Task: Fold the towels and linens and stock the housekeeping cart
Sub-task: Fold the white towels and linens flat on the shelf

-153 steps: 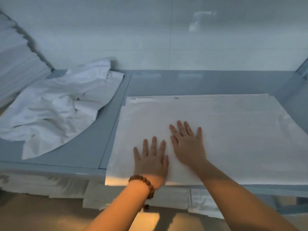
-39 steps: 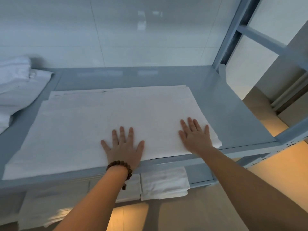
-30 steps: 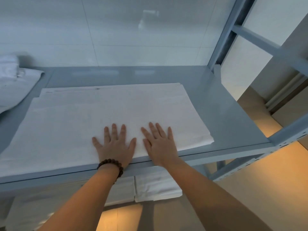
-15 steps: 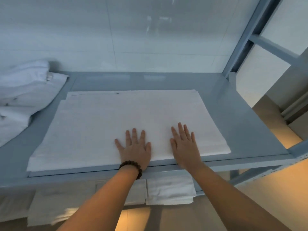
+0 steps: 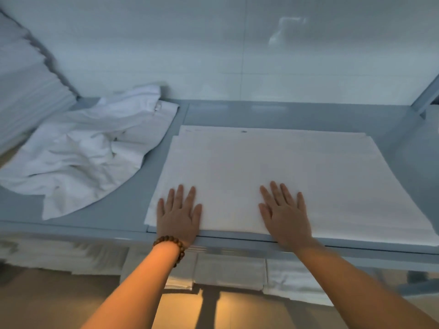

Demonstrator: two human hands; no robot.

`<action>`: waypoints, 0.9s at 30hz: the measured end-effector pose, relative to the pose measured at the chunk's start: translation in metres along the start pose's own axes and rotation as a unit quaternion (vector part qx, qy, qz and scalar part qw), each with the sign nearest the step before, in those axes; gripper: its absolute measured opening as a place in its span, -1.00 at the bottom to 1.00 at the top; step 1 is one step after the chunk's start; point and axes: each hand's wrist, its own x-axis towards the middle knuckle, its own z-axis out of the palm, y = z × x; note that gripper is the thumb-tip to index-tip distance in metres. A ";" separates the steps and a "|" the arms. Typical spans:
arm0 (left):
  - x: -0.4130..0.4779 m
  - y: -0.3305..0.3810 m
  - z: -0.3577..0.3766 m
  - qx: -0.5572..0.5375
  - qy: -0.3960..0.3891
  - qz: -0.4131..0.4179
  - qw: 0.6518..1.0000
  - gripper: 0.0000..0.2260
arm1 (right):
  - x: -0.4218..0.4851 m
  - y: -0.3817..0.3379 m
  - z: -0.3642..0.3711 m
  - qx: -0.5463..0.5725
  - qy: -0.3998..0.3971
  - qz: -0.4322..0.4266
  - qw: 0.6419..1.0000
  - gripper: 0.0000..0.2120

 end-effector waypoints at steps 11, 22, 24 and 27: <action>0.024 -0.024 -0.011 0.014 -0.060 0.008 0.998 -0.51 | 0.036 0.106 -0.034 -0.082 -0.105 -0.066 0.989 -0.33; -0.002 0.150 0.001 -0.090 -0.073 -0.015 0.993 -0.43 | 0.011 0.088 -0.020 -0.018 -0.073 0.037 0.997 -0.40; -0.007 0.175 0.010 -0.081 -0.083 -0.007 0.993 -0.44 | 0.004 0.082 -0.018 0.001 -0.065 0.073 0.995 -0.42; -0.007 0.183 0.023 -0.043 -0.073 -0.001 0.996 -0.45 | -0.011 0.074 -0.015 0.024 -0.067 0.112 0.991 -0.44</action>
